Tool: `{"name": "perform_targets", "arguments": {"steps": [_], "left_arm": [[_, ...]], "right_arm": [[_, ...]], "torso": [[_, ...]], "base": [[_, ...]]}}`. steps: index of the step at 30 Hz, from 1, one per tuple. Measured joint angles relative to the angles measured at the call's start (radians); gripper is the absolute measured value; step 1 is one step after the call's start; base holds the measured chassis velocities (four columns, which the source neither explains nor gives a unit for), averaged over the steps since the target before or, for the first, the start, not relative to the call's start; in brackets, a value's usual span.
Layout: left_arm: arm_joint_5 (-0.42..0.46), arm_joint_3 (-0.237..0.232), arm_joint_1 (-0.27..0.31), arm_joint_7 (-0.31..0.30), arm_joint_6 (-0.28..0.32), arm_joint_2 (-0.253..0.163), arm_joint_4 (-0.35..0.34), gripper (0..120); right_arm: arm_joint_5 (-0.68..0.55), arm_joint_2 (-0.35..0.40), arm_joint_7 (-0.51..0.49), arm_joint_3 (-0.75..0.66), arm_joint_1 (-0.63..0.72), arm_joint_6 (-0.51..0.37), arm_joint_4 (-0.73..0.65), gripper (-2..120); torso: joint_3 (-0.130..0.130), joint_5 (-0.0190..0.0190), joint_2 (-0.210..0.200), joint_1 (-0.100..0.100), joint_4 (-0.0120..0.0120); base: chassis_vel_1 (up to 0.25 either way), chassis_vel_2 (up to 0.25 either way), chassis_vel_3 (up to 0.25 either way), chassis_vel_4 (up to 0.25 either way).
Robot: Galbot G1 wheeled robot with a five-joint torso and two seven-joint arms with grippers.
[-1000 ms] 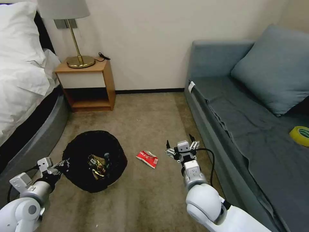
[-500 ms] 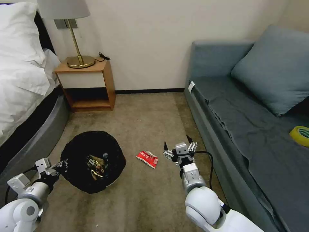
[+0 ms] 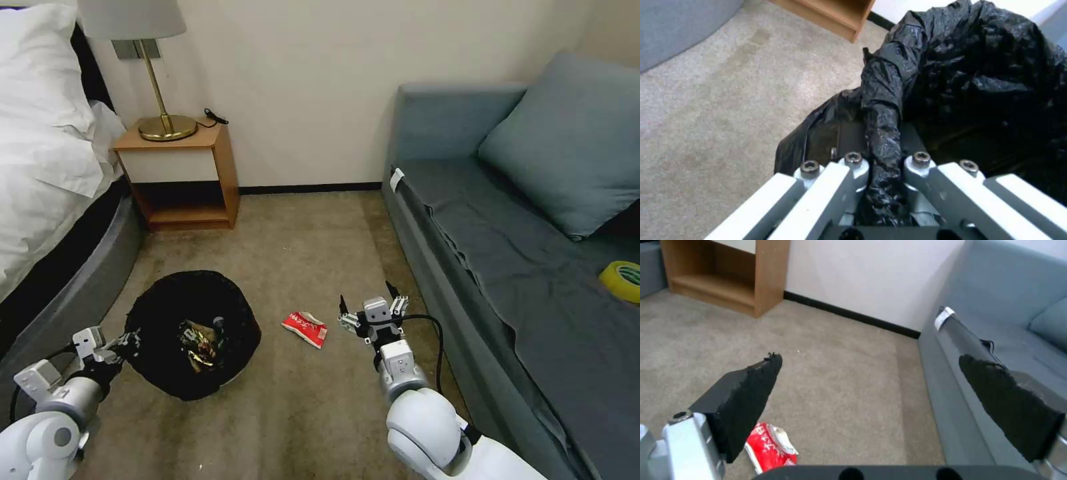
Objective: Pick up the trash bin, then pick up the garbage on the floor and place it into the trash bin.
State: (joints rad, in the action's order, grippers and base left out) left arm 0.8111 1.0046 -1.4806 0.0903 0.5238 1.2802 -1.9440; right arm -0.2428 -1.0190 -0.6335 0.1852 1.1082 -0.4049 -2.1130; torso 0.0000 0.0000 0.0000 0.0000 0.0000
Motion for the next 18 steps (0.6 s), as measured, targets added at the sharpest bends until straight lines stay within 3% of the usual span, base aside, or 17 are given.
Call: {"name": "perform_targets", "arguments": {"steps": [18], "left_arm": [[0.005, 0.017, -0.004, 0.003, -0.001, 0.004, 0.004, 4]], "right_arm": [[-0.010, 0.018, 0.013, 0.022, -0.020, -0.001, 0.002, 100]], "torso": [[0.000, 0.0000, 0.000, 0.000, 0.0001]], "base": [[0.000, 0.000, 0.000, 0.000]]}}
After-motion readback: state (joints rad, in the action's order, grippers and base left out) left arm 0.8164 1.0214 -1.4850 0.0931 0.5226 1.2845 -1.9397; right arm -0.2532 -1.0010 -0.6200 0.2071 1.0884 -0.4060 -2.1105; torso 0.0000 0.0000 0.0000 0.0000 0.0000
